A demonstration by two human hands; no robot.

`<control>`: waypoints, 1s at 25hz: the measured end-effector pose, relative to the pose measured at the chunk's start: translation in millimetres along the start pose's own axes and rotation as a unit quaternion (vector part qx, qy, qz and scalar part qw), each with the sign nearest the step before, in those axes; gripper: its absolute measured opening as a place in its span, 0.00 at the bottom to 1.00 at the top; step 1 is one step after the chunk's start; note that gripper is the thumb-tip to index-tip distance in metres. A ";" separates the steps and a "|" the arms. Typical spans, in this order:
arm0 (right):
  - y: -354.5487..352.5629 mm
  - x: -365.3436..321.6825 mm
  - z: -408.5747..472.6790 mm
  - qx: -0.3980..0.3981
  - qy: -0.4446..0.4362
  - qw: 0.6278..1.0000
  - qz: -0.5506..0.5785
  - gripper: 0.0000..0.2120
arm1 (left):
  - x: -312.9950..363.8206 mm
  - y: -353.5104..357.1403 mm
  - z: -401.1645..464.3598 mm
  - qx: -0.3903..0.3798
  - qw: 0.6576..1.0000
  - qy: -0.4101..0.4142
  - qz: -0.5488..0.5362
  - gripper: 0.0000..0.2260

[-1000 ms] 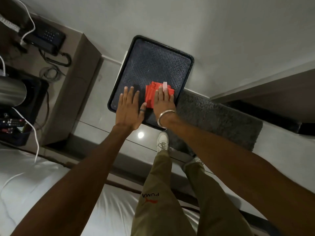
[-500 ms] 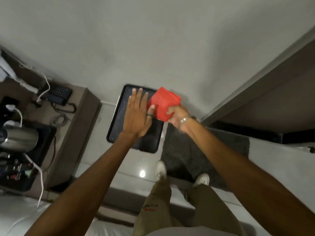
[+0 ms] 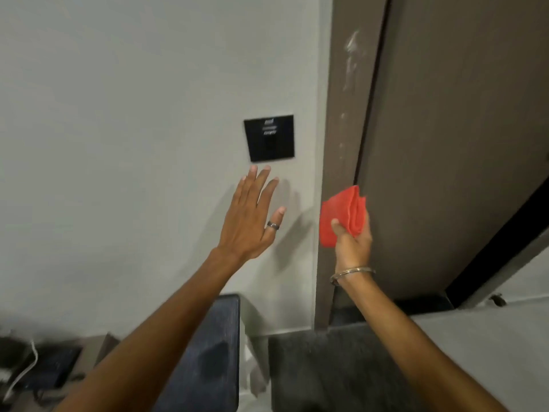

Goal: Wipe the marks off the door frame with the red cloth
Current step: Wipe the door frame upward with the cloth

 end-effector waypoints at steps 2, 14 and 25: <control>6.7 -55.1 13.3 -0.006 -0.160 0.987 -0.030 0.34 | 15.2 -18.2 33.8 0.025 0.999 0.026 0.021 0.28; 105.0 -54.8 88.3 -0.177 -0.599 0.585 -0.518 0.30 | 16.7 -81.4 168.5 0.172 0.970 0.012 0.170 0.31; 107.2 -54.0 102.2 -0.151 -0.689 0.551 -0.445 0.31 | -8.5 -101.9 249.0 0.297 0.914 -0.019 0.277 0.32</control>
Point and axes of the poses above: each hand's wrist, its own z-axis towards the middle knuckle, its own y-axis out of the palm, x = y × z, the point moved 9 cm from there along z, towards the middle knuckle, and after that the axes turned 13 degrees about z, right-handed, at the moved point
